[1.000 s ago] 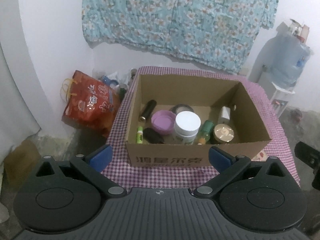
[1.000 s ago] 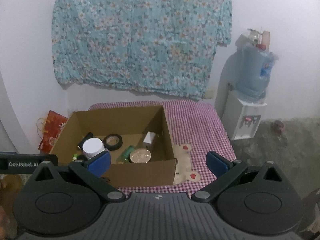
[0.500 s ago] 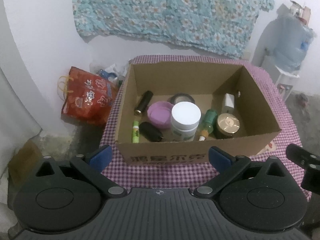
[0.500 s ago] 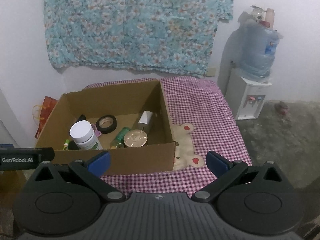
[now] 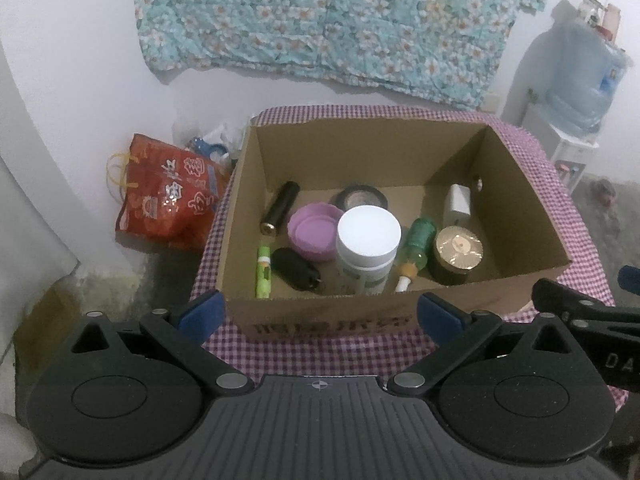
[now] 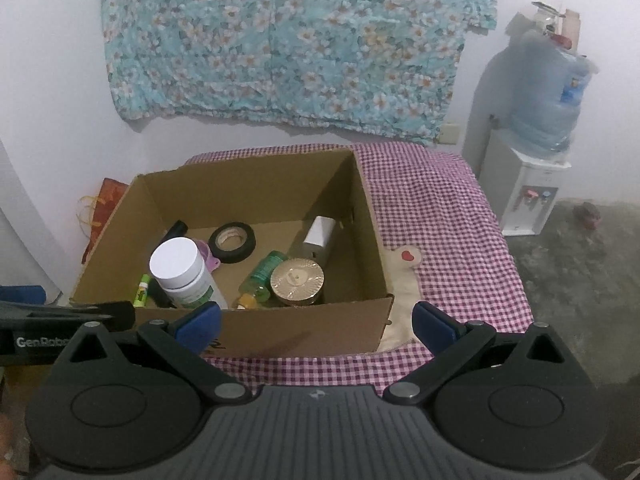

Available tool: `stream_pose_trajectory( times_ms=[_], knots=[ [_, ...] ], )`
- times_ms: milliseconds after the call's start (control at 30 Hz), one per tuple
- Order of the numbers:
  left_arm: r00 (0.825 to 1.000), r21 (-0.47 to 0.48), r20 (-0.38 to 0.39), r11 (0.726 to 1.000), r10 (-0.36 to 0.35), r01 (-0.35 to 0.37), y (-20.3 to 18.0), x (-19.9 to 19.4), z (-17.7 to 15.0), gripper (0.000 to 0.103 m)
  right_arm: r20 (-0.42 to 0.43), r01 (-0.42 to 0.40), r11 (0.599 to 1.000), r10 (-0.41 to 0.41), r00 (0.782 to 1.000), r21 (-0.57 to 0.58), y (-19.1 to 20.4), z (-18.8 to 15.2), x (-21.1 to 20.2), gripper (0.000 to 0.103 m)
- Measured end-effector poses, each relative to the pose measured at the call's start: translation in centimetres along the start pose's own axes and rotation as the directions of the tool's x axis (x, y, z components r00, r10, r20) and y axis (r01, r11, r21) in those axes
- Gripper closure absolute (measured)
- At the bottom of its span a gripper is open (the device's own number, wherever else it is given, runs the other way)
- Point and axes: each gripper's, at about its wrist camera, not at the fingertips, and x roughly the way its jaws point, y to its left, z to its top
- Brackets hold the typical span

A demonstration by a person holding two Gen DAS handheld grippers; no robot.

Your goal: Organize rigid objects

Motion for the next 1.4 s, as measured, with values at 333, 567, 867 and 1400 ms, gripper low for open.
stream_pose_trajectory(
  times_ms=[333,567,867,1400],
  knots=[
    [1.000,0.026,0.019,1.000,0.010,-0.010,-0.41,0.02,0.11,0.000,-0.015,0.003,1.000,-0.003,1.000,0.010,-0.40,0.25,0.59,0.000],
    [0.999,0.034,0.030,0.999,0.018,-0.019,-0.55,-0.23,0.16,0.000,-0.012,0.004,1.000,-0.004,1.000,0.011,-0.49,0.31,0.52,0.000],
    [0.999,0.036,0.034,0.999,0.018,-0.019,-0.54,-0.37,0.14,0.000,-0.012,0.003,1.000,-0.002,1.000,0.012,-0.50,0.38,0.46,0.000],
    [0.999,0.035,0.034,0.999,0.020,-0.021,-0.61,-0.37,0.08,0.000,-0.011,0.003,1.000,-0.003,1.000,0.013,-0.53,0.30,0.48,0.000]
  ],
)
